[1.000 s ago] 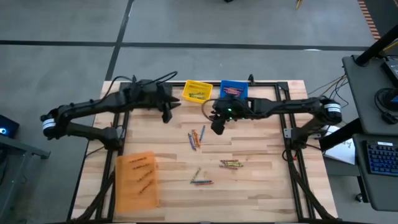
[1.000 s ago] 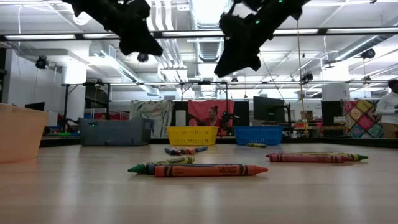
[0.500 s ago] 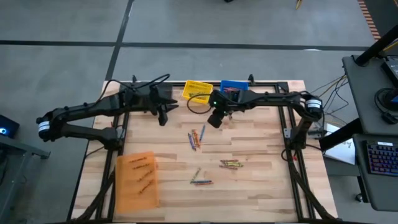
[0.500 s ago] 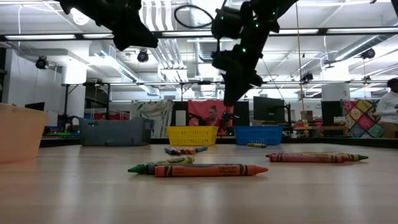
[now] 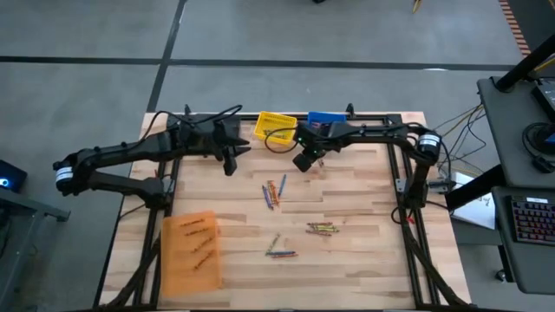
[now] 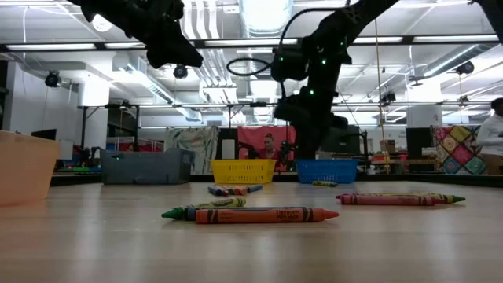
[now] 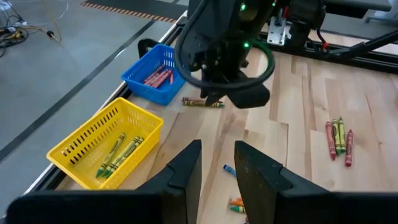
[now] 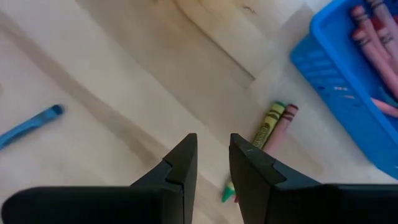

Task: Sort crayons
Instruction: Put the green crayon into the yellow bin

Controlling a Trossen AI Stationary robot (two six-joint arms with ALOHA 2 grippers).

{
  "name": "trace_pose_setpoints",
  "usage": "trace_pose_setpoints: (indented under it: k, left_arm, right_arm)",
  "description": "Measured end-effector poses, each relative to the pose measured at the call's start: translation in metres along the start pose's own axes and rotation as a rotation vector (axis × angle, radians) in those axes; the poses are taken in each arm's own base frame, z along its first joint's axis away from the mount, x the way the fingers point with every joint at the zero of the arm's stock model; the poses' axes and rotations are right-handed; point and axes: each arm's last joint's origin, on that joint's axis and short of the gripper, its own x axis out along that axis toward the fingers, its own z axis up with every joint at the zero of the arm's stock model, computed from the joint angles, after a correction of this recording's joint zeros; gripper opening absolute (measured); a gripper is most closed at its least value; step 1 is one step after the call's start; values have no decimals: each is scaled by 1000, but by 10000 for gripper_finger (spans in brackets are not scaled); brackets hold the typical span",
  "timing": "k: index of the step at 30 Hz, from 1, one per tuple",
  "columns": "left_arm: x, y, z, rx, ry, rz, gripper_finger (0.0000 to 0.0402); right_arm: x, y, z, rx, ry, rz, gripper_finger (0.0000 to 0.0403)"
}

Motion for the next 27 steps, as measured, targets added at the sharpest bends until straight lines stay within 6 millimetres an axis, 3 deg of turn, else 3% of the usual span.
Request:
trace_pose_setpoints:
  k: [12,27]
  left_arm:
    - [1,2,0,5,1,51,78]
    - [1,2,0,8,-5,52,78]
  right_arm:
    - [25,-6,-9,26,75,-194,71]
    - [45,-4,-10,23,98,-207,73]
